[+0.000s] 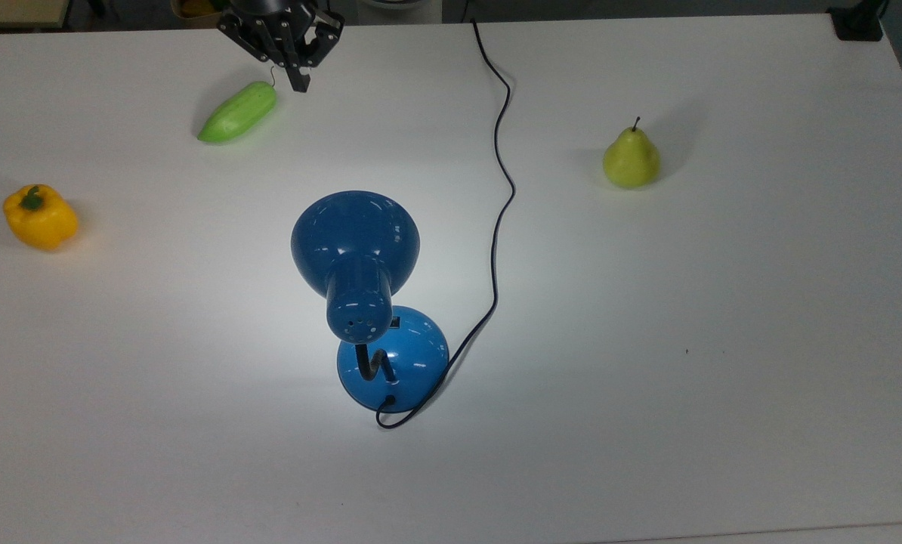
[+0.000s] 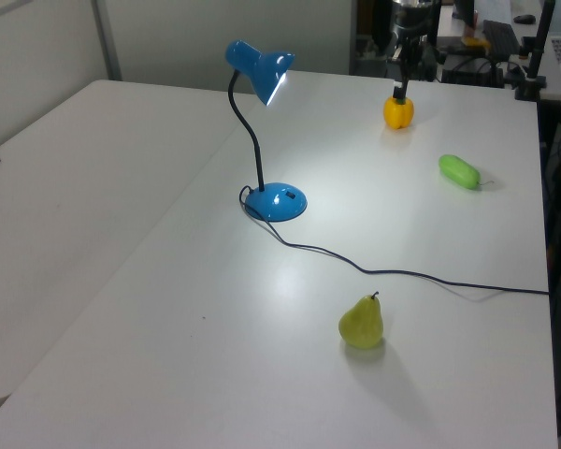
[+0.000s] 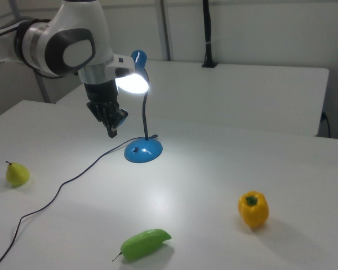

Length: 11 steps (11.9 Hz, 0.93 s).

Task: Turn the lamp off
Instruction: 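Move the gripper toward the blue desk lamp's base, then lower the gripper down beside the lamp neck onto the base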

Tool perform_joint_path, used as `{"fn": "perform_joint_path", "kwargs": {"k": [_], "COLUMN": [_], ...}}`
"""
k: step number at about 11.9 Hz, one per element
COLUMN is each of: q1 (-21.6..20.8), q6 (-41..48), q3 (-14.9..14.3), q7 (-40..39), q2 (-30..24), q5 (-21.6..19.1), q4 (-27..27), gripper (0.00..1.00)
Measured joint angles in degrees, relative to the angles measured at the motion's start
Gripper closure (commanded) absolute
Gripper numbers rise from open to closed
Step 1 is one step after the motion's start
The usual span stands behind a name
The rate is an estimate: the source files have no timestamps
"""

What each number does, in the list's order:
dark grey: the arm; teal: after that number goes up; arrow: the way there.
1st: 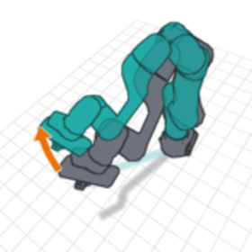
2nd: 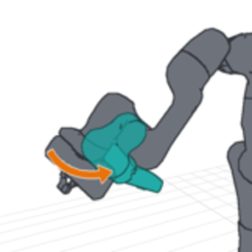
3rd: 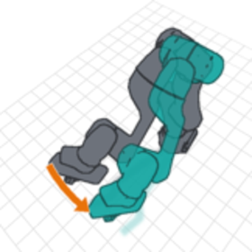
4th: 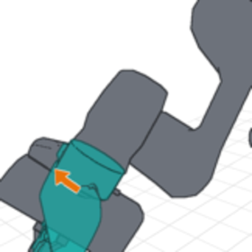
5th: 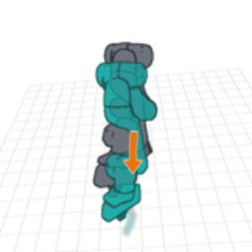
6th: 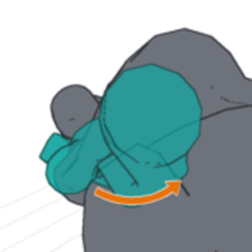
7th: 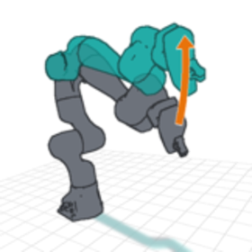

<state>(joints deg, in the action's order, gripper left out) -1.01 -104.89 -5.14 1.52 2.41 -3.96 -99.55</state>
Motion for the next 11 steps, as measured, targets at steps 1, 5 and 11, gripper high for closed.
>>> {"fn": "perform_joint_path", "kwargs": {"k": [1,5,11], "q1": [-0.07,-0.06,-1.19], "q6": [-1.87,-9.12,-22.07], "q3": [0.19,0.44,0.69], "q7": [0.00,0.00,-2.04], "q2": [0.89,3.02,3.56], "q5": [-0.02,-2.67,-3.73], "q4": [0.00,-0.01,-4.21], "gripper": [1.00,1.00,1.00]}}
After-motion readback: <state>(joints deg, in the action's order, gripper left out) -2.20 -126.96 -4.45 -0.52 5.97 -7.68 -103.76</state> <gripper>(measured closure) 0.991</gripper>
